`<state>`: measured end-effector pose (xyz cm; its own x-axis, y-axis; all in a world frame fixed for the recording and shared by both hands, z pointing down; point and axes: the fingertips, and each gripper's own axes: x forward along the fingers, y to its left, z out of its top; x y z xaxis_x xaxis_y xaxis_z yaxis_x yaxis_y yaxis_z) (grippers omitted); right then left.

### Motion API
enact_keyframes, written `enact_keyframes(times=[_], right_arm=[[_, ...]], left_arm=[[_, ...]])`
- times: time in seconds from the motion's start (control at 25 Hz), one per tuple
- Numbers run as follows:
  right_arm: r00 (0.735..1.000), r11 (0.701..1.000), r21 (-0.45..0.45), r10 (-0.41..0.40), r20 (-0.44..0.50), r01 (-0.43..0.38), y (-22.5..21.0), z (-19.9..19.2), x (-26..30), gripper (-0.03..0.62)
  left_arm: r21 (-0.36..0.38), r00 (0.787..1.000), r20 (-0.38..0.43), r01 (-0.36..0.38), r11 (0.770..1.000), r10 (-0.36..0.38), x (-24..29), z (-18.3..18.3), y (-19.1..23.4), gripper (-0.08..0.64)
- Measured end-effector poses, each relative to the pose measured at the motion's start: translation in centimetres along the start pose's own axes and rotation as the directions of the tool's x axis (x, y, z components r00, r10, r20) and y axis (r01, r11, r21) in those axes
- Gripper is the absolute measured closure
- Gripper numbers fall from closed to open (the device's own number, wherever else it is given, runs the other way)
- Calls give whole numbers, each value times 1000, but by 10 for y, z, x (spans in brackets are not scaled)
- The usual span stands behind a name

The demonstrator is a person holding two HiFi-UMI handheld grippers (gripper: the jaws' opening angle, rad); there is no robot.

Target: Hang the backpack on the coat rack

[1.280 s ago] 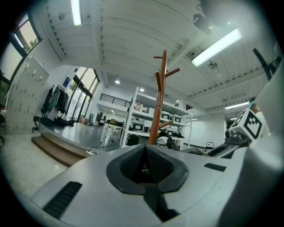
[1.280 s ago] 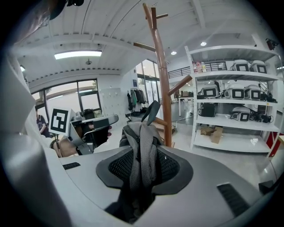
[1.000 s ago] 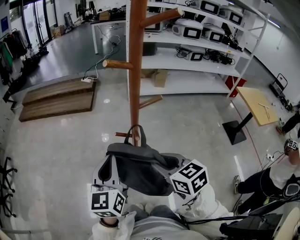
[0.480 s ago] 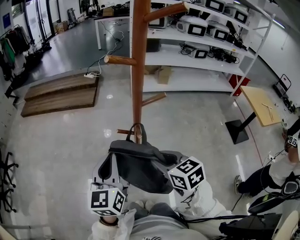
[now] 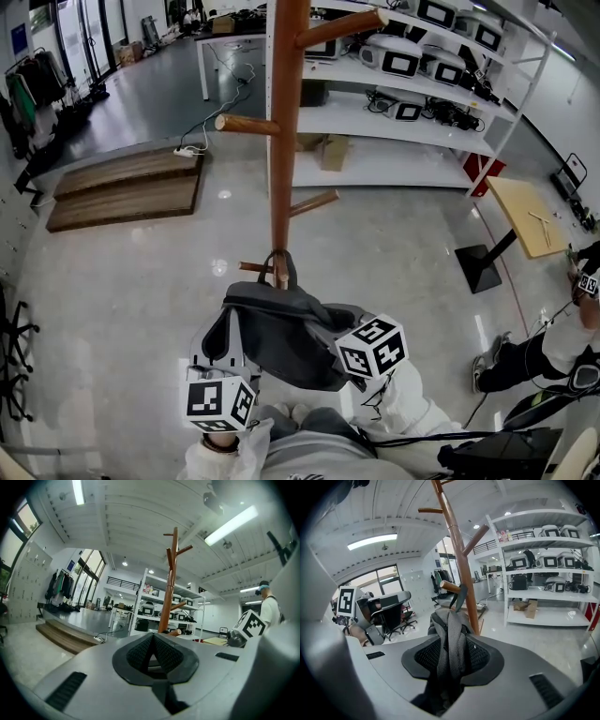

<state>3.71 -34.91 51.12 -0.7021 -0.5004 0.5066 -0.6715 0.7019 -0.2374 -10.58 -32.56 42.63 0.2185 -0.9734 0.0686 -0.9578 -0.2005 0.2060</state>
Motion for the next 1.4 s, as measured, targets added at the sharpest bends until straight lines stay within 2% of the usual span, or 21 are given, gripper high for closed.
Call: enact_keyframes(times=[1.0, 1.4], right_arm=[[999, 997, 62, -43, -23, 44, -25, -19, 18, 463], [999, 998, 39, -45, -22, 46, -32, -23, 28, 462]], left_arm=[[7, 999, -45, 30, 1000, -30, 3, -16, -4, 558], [10, 998, -55, 25, 1000, -24, -2, -16, 1, 558]])
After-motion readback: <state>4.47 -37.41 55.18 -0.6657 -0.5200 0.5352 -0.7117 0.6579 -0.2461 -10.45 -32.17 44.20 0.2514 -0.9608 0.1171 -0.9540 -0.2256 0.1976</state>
